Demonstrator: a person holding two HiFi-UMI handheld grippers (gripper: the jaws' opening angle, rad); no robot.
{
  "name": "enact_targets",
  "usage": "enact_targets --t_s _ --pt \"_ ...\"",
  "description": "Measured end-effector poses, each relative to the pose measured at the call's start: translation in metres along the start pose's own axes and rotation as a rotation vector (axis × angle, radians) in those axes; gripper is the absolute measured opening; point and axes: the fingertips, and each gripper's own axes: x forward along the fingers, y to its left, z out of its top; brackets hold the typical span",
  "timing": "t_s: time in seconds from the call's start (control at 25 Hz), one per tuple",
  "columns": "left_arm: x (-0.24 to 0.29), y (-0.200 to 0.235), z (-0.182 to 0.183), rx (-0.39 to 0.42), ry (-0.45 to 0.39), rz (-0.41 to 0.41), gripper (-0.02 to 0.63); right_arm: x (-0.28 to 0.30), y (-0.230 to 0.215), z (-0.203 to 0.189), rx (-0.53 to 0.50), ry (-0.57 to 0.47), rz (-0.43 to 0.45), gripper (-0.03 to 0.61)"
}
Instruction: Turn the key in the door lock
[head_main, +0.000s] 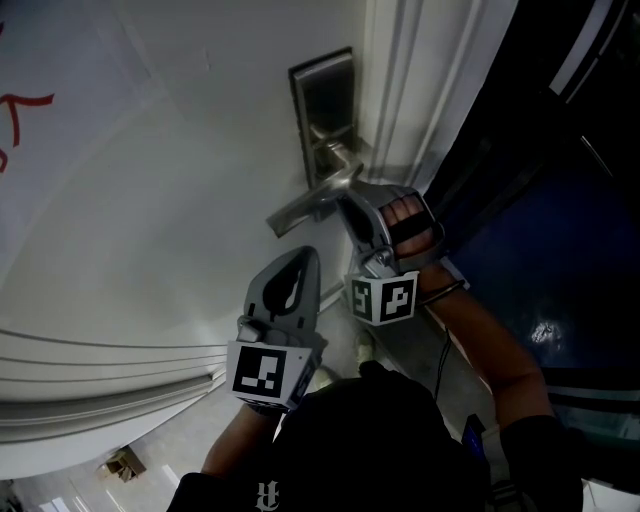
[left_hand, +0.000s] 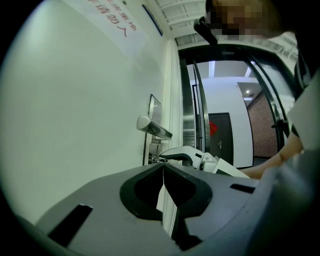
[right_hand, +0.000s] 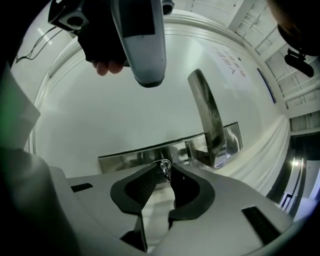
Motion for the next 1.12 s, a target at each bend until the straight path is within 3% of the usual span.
enact_targets --t_s 0.12,0.28,0.4,0.52,0.8,1.12 --pt "0.000 0.002 0.000 -0.004 -0.001 0.002 0.009 0.003 -0.003 -0.001 0.034 0.016 -0.013 0.038" --pt "0.001 0.002 -0.001 -0.004 0.001 0.004 0.009 0.003 -0.003 -0.001 0.094 0.017 0.003 0.025" --pt "0.001 0.002 -0.001 -0.002 0.000 0.002 0.009 0.003 -0.004 -0.002 0.222 0.012 0.041 0.023" --pt "0.001 0.001 -0.001 -0.001 0.000 -0.001 0.009 0.003 -0.006 -0.003 0.453 0.012 0.095 0.021" --pt "0.001 0.001 0.000 0.001 -0.003 0.001 0.009 0.004 -0.010 -0.010 1.121 -0.012 0.229 0.021" --pt "0.000 0.001 -0.001 0.002 0.002 0.001 0.008 0.004 -0.007 -0.018 1.806 -0.074 0.371 0.023"
